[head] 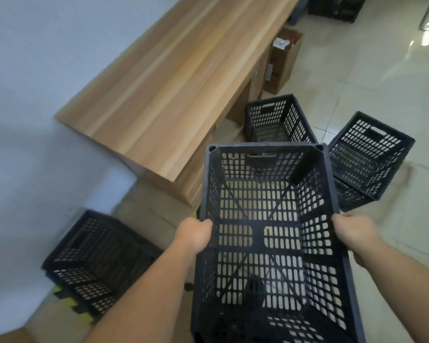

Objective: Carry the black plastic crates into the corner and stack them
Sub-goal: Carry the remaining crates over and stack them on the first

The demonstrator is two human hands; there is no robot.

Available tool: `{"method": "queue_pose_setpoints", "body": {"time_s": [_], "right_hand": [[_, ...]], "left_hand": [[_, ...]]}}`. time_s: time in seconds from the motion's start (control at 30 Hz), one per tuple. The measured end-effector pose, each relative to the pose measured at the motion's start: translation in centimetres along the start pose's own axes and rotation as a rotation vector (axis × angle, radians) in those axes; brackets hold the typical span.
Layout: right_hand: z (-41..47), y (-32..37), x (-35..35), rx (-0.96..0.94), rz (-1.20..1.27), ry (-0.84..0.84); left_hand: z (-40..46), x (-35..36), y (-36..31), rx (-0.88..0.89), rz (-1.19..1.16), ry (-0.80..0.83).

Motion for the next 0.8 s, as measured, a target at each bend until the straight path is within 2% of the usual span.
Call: {"method": "queue_pose_setpoints", "body": {"time_s": [0.1,0.4,0.63,0.8], "right_hand": [[-1.1,-0.1,0.7,-0.041,-0.021,-0.005],[-6.1,0.8,4.2,-0.138,-0.114,0.074],[-10.0,3.6,8.5,-0.294,-0.252,0.163],[-13.8,6.5,13.0,-0.383,-0.362,0.257]], "left_hand": [[-2.0,-1.8,2.4,-0.007,-0.015,-0.018],[-6.3,-5.8,12.0,-0.113,-0.254,-0.057],[-10.0,-9.5,19.5,-0.189,-0.302,-0.203],[-13.4,-12.4,26.5,-0.296,-0.467,-0.303]]}}
Point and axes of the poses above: each hand's wrist, its own z-axis towards the middle knuckle, its own x-axis out of the palm, y = z × x, the point moved 10 cm from there along z, towards the middle knuckle, and after that the axes turned 15 degrees about -z, right-handed, at the moved point
